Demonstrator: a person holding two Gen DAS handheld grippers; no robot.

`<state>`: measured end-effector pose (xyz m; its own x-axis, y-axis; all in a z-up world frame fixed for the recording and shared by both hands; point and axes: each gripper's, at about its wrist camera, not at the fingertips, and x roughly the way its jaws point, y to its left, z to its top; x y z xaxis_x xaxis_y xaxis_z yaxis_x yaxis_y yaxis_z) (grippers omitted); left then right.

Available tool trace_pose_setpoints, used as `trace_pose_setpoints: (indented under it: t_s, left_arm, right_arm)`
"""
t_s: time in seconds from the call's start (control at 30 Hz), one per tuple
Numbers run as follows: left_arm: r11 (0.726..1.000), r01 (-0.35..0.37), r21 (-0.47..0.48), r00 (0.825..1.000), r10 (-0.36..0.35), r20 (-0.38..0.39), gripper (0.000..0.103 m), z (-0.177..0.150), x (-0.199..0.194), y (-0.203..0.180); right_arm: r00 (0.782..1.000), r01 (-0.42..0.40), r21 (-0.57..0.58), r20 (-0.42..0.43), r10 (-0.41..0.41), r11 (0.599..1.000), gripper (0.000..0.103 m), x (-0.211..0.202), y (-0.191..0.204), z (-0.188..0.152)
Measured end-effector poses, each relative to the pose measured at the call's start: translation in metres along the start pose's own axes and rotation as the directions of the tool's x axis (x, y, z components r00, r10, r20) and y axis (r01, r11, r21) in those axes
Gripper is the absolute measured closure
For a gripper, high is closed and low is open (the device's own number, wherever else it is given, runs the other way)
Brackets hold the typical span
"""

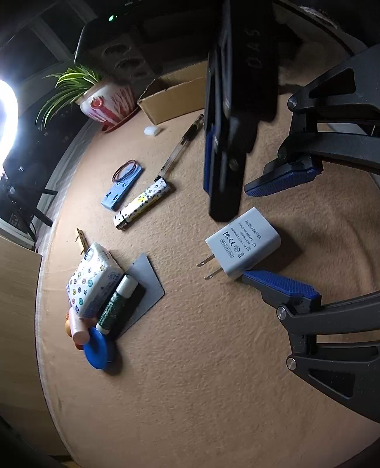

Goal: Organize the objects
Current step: 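Move the left tool to the white USB charger plug and grasp it, then carry the charger plug with the left tool over the box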

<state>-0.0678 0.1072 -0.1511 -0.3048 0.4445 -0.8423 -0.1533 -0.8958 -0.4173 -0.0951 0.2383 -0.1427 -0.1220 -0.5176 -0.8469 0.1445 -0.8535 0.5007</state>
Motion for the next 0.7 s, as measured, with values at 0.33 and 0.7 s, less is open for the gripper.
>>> trace_pose_setpoints:
  t_s: [0.33, 0.7]
  left_arm:
    - [0.999, 0.017, -0.03, 1.0, -0.017, -0.005, 0.048, -0.003, 0.004, 0.003]
    - [0.999, 0.023, -0.038, 1.0, -0.023, -0.003, 0.057, -0.001, 0.005, 0.002]
  right_arm:
    - [0.998, 0.0, -0.044, -0.069, -0.003, 0.999, 0.061, 0.022, 0.012, 0.003]
    - [0.997, 0.007, -0.048, -0.076, -0.01, 0.999, 0.069, 0.024, 0.009, 0.004]
